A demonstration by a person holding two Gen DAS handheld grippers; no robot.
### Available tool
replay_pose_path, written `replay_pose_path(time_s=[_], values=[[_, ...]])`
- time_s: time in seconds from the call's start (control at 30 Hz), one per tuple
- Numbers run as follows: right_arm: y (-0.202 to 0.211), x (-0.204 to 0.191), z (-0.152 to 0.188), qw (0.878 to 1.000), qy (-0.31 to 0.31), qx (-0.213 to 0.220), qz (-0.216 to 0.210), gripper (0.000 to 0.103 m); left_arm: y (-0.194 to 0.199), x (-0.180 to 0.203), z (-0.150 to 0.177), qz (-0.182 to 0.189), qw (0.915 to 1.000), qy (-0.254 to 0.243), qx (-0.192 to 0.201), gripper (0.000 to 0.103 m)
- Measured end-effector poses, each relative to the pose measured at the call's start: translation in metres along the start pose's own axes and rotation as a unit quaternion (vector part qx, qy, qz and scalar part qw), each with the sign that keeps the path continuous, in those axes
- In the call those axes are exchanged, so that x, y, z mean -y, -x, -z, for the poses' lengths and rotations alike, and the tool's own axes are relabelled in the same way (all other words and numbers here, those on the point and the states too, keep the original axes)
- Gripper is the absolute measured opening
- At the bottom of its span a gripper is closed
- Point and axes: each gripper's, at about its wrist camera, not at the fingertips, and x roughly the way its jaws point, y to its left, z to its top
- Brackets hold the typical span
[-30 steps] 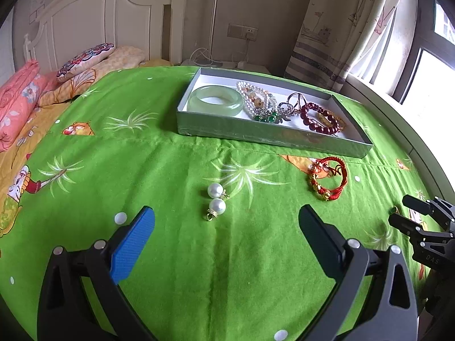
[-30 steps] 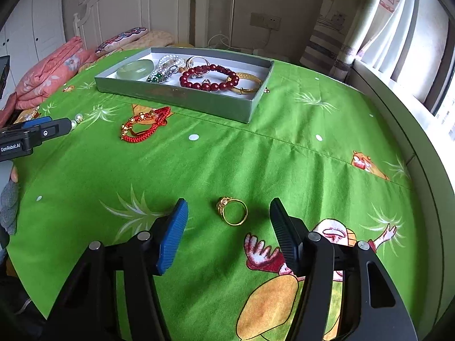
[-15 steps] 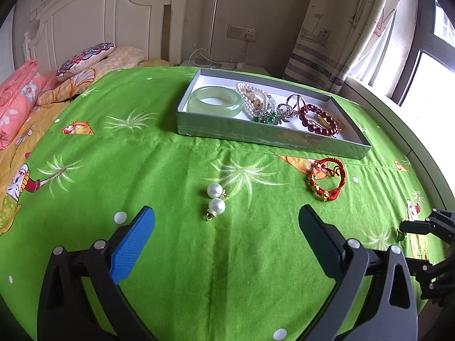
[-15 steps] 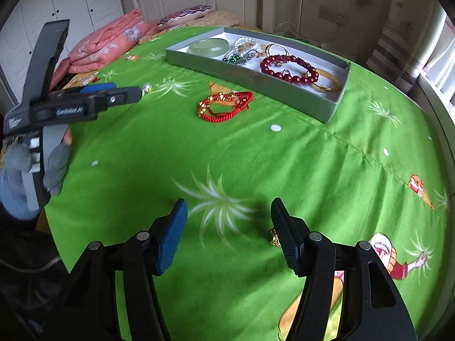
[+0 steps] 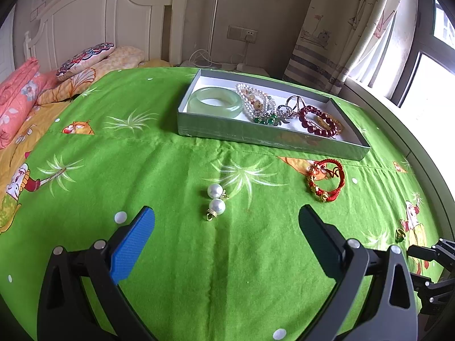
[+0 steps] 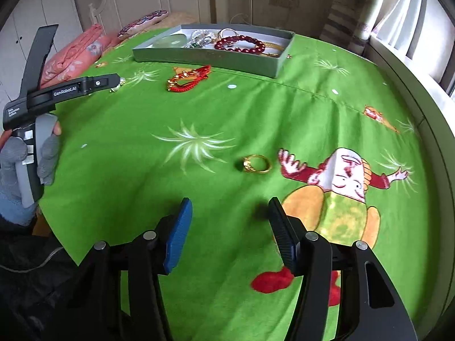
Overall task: Organize jewelry
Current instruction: 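Lower the right gripper onto the gold ring and close it, then grasp the red string bracelet with the left gripper while the right gripper holds the ring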
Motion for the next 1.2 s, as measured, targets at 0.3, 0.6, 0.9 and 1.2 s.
replay_pose_path(time_s=[0.3, 0.6, 0.9, 1.2], values=[[-0.021, 0.004, -0.028, 0.997, -0.047, 0.031, 0.060, 0.048, 0.005, -0.004, 0.003, 0.015, 0.9998, 0.008, 0.011, 0.100], [-0.012, 0.013, -0.017, 0.994, -0.074, 0.035, 0.078, 0.039, 0.007, -0.004, 0.004, 0.020, 0.9997, 0.007, 0.014, 0.100], [-0.015, 0.001, -0.018, 0.993, -0.086, 0.040, 0.076, 0.037, 0.009, -0.004, 0.004, 0.025, 0.9995, 0.008, 0.015, 0.100], [-0.017, -0.001, -0.018, 0.993, -0.056, 0.066, 0.085, 0.022, 0.003, 0.032, 0.008, 0.038, 0.9952, -0.088, -0.020, 0.100]])
